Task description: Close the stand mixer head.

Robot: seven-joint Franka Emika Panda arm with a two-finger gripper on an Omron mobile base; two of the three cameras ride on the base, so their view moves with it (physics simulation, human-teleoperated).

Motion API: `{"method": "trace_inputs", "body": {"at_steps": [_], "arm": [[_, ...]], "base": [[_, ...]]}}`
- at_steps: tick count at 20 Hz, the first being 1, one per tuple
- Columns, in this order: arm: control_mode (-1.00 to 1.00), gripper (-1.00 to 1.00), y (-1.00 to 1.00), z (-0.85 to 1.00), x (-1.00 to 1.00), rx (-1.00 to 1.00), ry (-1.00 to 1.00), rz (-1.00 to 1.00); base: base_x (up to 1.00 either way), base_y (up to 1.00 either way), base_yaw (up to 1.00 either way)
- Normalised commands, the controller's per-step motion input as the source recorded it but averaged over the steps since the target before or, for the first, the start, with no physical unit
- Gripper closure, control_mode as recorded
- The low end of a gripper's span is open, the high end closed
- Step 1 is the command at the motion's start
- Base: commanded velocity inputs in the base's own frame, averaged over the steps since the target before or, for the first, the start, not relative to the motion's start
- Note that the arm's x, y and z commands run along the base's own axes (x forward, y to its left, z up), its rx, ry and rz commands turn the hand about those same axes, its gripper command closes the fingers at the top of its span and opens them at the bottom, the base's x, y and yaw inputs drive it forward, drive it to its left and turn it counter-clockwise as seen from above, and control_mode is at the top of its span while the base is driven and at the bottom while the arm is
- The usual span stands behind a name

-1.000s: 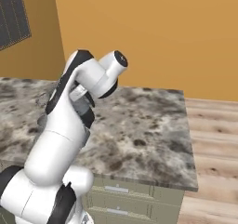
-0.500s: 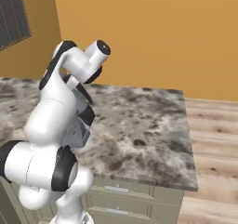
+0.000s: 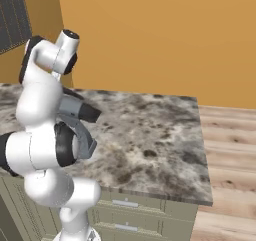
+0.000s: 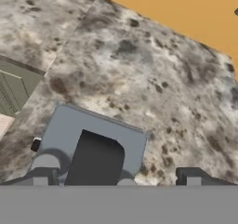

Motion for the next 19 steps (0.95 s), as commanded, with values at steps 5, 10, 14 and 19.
{"method": "trace_inputs", "body": {"at_steps": [5, 10, 14, 19], "arm": [[-1.00, -1.00, 1.00, -1.00, 0.09, -0.32, 0.00, 0.26], [-1.00, -1.00, 0.81, -0.02, -0.26, -0.08, -0.19, 0.07], [-1.00, -1.00, 0.26, 0.82, -0.57, 0.00, -0.31, 0.02], [-1.00, -1.00, 0.12, 0.57, -0.69, -0.05, -0.25, 0.09]], "base": [[0.00, 0.00, 0.00], [0.00, 0.00, 0.00], [0.00, 0.00, 0.00], [0.00, 0.00, 0.00]]}}
